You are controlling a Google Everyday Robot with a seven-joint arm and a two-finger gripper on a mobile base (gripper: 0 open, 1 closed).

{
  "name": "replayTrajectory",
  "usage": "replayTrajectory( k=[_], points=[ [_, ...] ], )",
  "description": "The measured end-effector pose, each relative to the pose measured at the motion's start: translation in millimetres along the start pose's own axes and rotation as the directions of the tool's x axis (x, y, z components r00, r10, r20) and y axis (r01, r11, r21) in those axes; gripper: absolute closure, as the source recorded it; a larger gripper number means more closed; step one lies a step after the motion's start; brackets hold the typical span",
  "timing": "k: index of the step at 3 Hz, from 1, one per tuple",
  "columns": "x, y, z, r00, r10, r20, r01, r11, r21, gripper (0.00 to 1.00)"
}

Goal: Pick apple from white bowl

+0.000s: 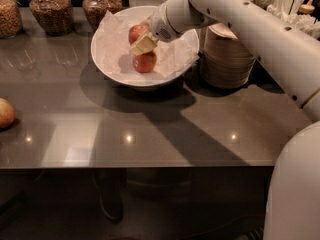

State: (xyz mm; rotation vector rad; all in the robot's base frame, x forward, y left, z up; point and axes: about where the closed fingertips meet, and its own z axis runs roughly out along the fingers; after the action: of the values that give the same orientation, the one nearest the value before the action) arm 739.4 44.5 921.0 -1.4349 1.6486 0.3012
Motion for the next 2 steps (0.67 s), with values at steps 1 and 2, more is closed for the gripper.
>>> replayTrajectory(
  k=[1,2],
  points=[
    [-10,1,-16,1.0,-0.023,0.018,0.023,0.9997,0.008,1.0],
    [-24,4,-46,0.998,-0.056,0.043,0.055,0.9982,0.021,1.0]
  ],
)
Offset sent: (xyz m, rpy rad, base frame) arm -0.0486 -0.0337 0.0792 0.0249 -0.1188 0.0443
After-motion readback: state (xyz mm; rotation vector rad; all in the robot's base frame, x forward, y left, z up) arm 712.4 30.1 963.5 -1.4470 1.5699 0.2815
